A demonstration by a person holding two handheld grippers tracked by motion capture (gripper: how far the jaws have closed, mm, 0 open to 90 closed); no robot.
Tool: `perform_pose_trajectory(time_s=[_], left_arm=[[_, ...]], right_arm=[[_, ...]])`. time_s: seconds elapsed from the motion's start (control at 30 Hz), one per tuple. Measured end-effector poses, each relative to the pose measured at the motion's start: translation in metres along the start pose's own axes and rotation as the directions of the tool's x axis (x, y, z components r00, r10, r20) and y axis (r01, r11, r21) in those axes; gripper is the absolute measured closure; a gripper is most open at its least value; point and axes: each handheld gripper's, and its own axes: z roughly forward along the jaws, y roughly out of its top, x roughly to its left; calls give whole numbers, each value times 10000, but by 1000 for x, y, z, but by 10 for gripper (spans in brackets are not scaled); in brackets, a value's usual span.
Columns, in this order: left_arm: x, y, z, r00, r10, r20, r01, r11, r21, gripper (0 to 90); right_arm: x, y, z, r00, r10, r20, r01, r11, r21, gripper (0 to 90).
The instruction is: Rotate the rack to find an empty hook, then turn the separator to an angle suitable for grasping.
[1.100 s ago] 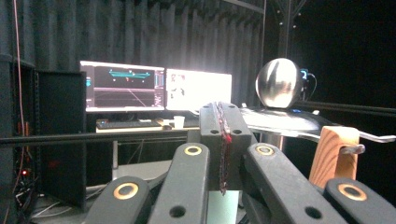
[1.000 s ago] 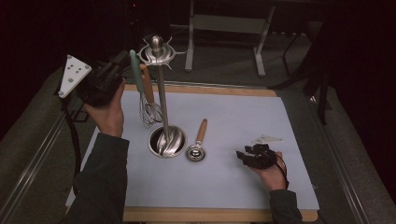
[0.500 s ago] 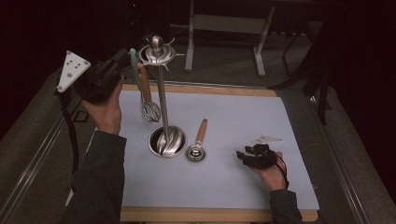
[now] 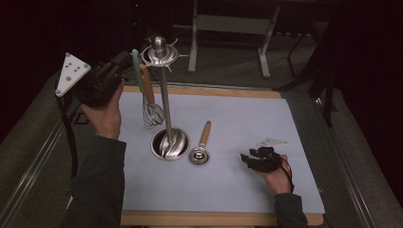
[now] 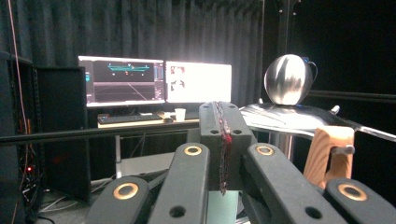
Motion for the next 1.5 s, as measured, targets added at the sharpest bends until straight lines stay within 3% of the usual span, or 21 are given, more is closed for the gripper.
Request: perform_pose_trajectory(time_s=[0.5, 0.87, 1.13, 1.4, 1.5], left_arm=[[16, -13, -25, 10000, 30, -41, -27, 9979, 640, 894], [17, -46, -41, 9997, 34, 259, -74, 9876, 1568, 878], [16, -68, -48, 9977, -5, 683, -156, 9719, 2347, 860], [17, -114, -67, 9965, -52, 831, -231, 9416, 3359, 825], [19, -135, -72, 9969, -377, 697, 93, 9289, 3701, 822]], right_arm=[[-1, -1, 0, 10000, 82, 19, -82, 10000, 14, 519], [-2, 0, -1, 9997, 220, -54, -220, 9998, -35, 519], [1, 1, -2, 9998, 193, -92, -194, 9997, -124, 522], [0, 1, -3, 9997, 229, -114, -230, 9997, -112, 525], [1, 1, -3, 9998, 194, -110, -195, 9998, -86, 525]])
